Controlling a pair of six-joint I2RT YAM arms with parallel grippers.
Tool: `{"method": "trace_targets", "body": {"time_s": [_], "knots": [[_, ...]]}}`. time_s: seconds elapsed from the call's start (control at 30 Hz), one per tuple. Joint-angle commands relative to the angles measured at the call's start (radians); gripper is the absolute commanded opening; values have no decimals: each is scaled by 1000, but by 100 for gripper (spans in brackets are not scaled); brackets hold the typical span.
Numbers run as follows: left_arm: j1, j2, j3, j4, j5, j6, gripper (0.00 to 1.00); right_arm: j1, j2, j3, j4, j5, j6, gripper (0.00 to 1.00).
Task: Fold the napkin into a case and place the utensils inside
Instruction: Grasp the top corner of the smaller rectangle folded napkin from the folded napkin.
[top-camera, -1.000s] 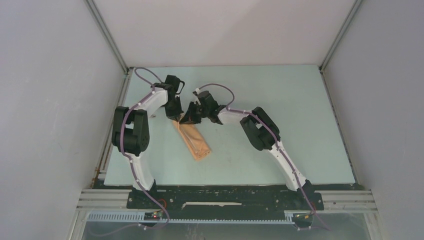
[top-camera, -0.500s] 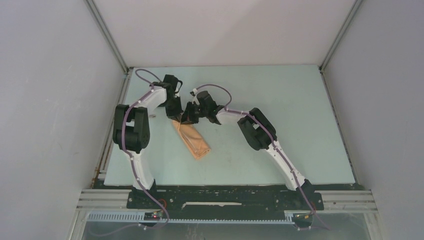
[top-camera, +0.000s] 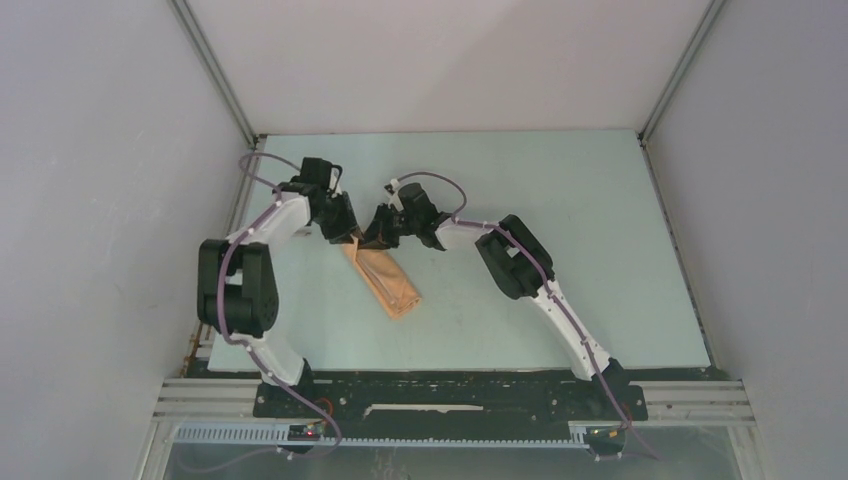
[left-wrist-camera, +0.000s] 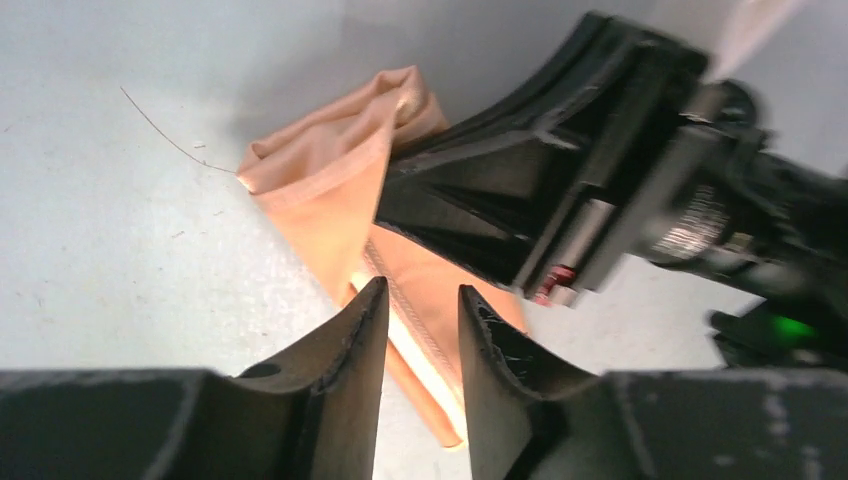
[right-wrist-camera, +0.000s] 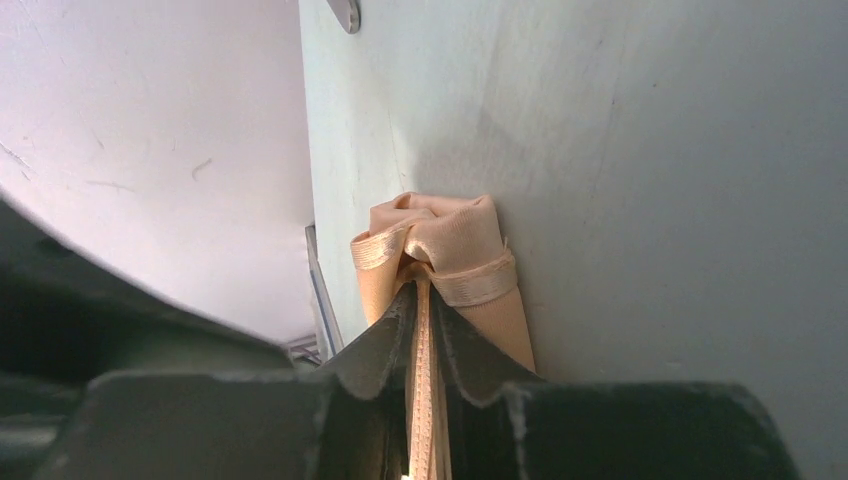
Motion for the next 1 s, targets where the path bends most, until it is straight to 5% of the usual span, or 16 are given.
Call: {"method": "trace_targets", "body": {"time_s": [0.0,0.13,0.33,0.8,0.97], "knots": [[39,-154,-67,148,29,-92,33,-2,-7,-15,13,22,11,17],[80,-76,-76,149,65,-132,1,0,-12,-15,2,30,1,17],[82,69,-45,172,109,-153,0,5,-28,-14,-19,34,-23,0],[79,142,-65,143,86,-123,0,6,-218,0,-242,58,-183,0],[79,81,-46,125,57,-106,0,-5,-319,-7,-345,25,-227,10]]}}
